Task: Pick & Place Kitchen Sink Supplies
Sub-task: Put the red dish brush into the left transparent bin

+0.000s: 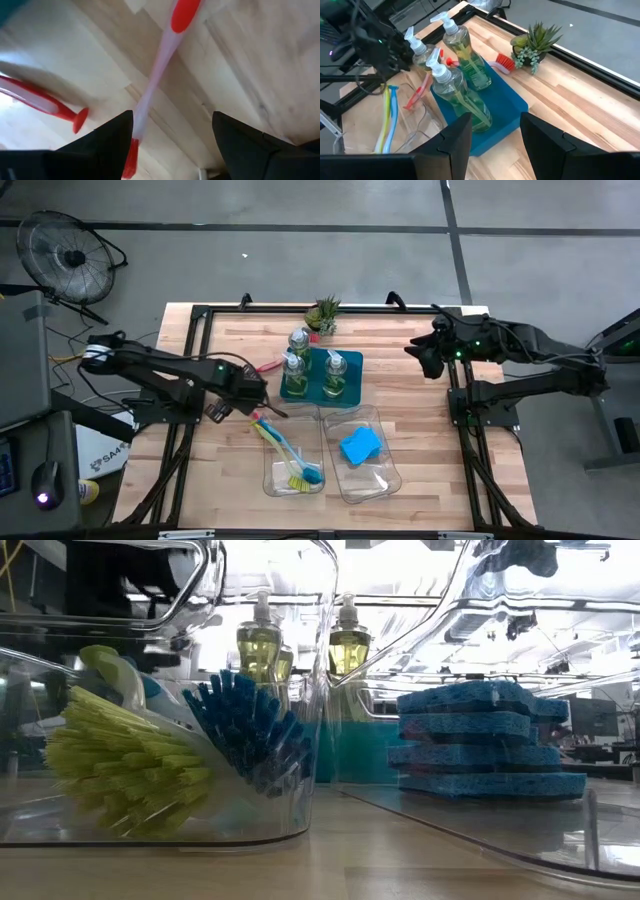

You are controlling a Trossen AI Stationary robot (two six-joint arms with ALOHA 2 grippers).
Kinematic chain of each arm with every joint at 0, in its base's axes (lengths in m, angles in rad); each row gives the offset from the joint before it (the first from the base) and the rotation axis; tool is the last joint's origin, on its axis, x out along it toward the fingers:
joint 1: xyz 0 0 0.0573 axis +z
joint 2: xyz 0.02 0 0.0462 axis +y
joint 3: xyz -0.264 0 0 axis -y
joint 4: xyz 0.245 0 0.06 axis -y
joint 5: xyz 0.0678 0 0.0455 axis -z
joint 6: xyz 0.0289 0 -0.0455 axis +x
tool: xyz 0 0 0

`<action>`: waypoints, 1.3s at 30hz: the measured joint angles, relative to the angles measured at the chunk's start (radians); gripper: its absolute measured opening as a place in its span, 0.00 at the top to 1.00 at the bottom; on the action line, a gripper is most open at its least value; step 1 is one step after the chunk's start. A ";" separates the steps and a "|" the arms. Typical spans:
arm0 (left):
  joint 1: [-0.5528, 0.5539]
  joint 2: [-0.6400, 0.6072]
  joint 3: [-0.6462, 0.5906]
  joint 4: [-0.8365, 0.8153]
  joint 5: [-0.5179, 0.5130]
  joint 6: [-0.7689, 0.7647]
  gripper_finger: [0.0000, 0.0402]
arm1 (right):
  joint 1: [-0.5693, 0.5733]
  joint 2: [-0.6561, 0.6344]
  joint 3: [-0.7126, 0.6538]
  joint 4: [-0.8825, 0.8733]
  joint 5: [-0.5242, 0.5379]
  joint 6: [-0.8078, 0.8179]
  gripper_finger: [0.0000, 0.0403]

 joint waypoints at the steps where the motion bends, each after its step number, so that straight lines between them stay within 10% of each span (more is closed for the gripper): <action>1: 0.000 0.024 0.000 0.000 0.000 0.000 0.34 | 0.000 0.000 0.000 0.000 0.000 0.000 0.60; 12: 0.000 0.170 0.000 0.007 -0.127 -0.015 0.34 | 0.000 0.000 0.000 0.000 -0.015 0.000 0.60; 39: 0.168 0.174 0.000 0.114 -0.024 0.379 0.34 | 0.000 0.000 0.000 -0.004 -0.026 -0.031 0.60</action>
